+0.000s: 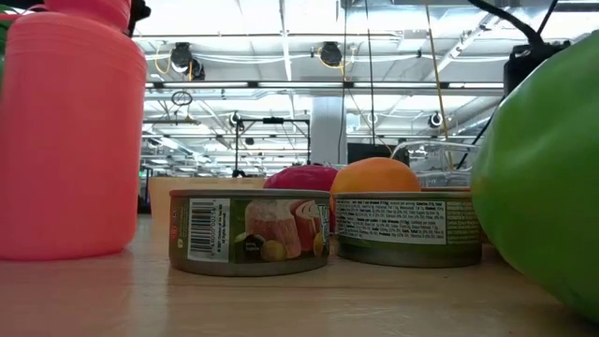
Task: Pick & Place Food Item
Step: Put the red grapes into the right transparent bin
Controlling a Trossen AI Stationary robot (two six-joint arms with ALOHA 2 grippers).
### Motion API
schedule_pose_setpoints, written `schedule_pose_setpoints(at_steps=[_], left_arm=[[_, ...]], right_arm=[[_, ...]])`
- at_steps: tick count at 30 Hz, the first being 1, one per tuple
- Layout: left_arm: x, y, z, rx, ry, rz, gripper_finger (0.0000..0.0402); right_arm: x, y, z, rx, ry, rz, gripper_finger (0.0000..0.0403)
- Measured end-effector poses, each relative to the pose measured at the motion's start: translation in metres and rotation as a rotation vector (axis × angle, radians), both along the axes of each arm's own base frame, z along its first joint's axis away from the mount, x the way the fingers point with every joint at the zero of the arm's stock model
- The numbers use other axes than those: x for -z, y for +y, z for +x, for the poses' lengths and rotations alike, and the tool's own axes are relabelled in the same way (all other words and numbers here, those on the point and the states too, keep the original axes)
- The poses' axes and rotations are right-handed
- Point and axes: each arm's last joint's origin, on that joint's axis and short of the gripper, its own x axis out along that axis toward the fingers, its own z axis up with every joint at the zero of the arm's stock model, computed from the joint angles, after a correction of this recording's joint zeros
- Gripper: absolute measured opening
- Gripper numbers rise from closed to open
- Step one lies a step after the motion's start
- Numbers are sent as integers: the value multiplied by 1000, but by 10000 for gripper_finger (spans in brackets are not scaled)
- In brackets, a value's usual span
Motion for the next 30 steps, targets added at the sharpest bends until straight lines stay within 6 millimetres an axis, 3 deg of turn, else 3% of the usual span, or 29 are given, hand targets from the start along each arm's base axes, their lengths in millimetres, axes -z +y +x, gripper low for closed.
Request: schedule_pose_setpoints(at_steps=[5, 10, 21, 26, 30], left_arm=[[0, 0, 1, 0, 4, -3, 72], [0, 0, 1, 0, 4, -3, 72], [0, 0, 1, 6, 1, 37, 72], [0, 0, 1, 23, -6, 133, 72], [-5, 1, 2, -3, -60, 143, 72]], right_arm=[[-13, -1, -4, -32, -37, 55, 12], [-34, -6, -9, -18, -134, 109, 15], [-80, -22, -23, -21, -471, 45, 2], [-97, -33, -33, -57, -607, -86, 2], [-113, -43, -41, -82, -734, -290, 1]])
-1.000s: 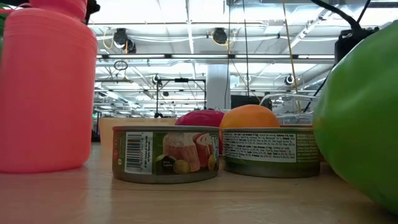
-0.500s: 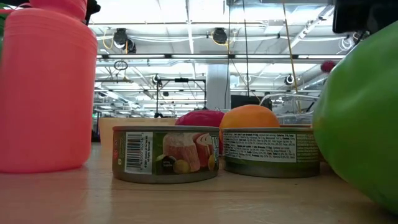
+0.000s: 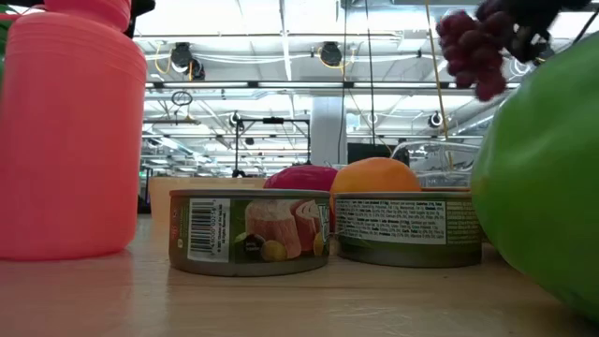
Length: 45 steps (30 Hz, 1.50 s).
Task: Pick & Place Food Item
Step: Put the red grapes into the right transparent bin
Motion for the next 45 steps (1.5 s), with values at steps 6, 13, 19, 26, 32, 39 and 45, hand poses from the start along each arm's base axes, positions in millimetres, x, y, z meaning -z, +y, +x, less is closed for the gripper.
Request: schedule_pose_setpoints(at_steps=[6, 13, 19, 26, 32, 39, 45], left_arm=[[-7, 5, 0, -168, -77, -3, 72], [-5, 9, 4, -335, -60, -34, 72], [-1, 10, 12, -339, -16, -12, 72], [4, 10, 20, -334, 32, 33, 72], [6, 10, 22, -337, 41, 7, 72], [6, 10, 23, -340, 41, -12, 72], [6, 10, 23, -340, 40, -13, 72]], right_arm=[[-20, -26, -11, 223, -123, -333, 1], [-25, -57, -15, 554, -62, -529, 1], [-18, -79, -12, 727, 13, -572, 0], [25, -115, -14, 940, 190, -606, 0], [47, -143, -20, 1015, 262, -529, 3], [60, -161, -26, 990, 282, -451, 49], [59, -167, -27, 990, 258, -424, 158]])
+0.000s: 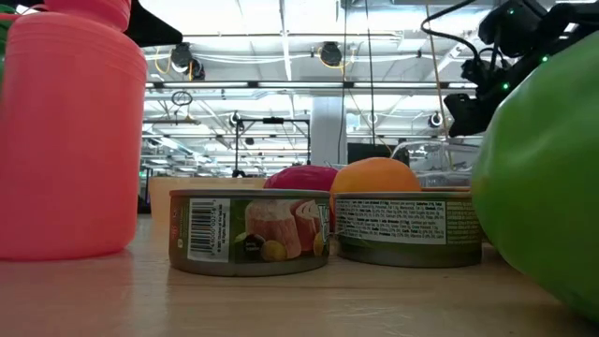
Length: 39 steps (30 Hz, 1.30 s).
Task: Pick & Place Food Item
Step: Put the red grapes into the right transparent bin, then put the red bell pepper into the right transparent bin
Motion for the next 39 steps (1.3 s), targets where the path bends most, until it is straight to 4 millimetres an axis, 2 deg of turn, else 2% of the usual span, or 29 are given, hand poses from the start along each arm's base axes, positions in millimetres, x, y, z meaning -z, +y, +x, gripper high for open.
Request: schedule_pose_setpoints(at_steps=[3, 7, 12, 15, 21, 27, 34, 39], left_arm=[[0, 0, 0, 0, 0, 0, 72], [0, 0, 0, -3, -6, -16, 72], [-1, 0, 1, -17, -43, -110, 73], [2, -1, 8, 16, -29, -148, 91], [17, -8, 45, 109, 20, -217, 184], [41, -18, 87, 267, 101, -237, 268], [67, -21, 129, 264, 211, -292, 303], [72, -24, 161, 272, 327, -333, 307]], right_arm=[[-4, -1, 2, -11, -38, -20, 209], [-10, 1, 9, -193, -122, -5, 255], [-21, 9, 20, -523, -302, 40, 280], [-27, 17, 26, -658, -367, 45, 283], [-38, 37, 33, -811, -414, -44, 280], [-43, 45, 35, -810, -408, -131, 273], [-43, 47, 35, -795, -388, -160, 274], [-43, 48, 36, -803, -386, -160, 274]])
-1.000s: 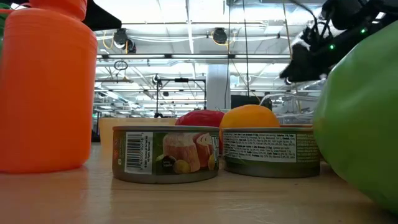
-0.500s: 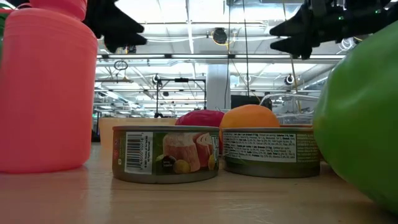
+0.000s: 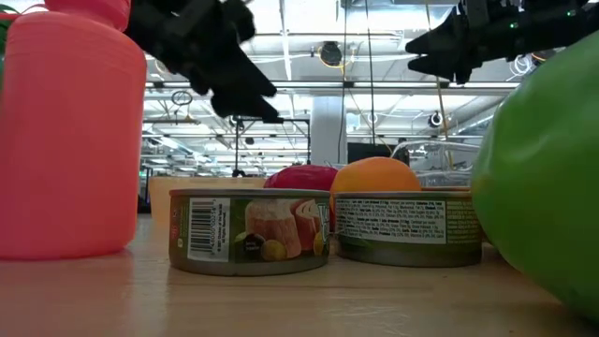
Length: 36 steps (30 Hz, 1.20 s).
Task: Pick & Place Food Item
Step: Put the red bell pepper into the right transparent bin
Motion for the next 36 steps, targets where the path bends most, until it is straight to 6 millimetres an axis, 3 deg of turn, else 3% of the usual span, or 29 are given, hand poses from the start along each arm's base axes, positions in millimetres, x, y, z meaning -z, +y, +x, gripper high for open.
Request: schedule_pose_setpoints(at_steps=[10, 19, 32, 36], left_arm=[[12, -17, 47, 19, 189, -33, 308], [38, -23, 68, -105, 329, -33, 308], [50, -22, 73, -109, 358, -29, 308], [51, -22, 71, -94, 378, -11, 289]], right_arm=[[-7, 9, 1, -52, -41, -96, 274], [-7, 16, 2, -98, -36, -126, 274], [-7, 24, 3, -147, -40, -123, 274], [-7, 26, 3, -157, -41, -122, 274]])
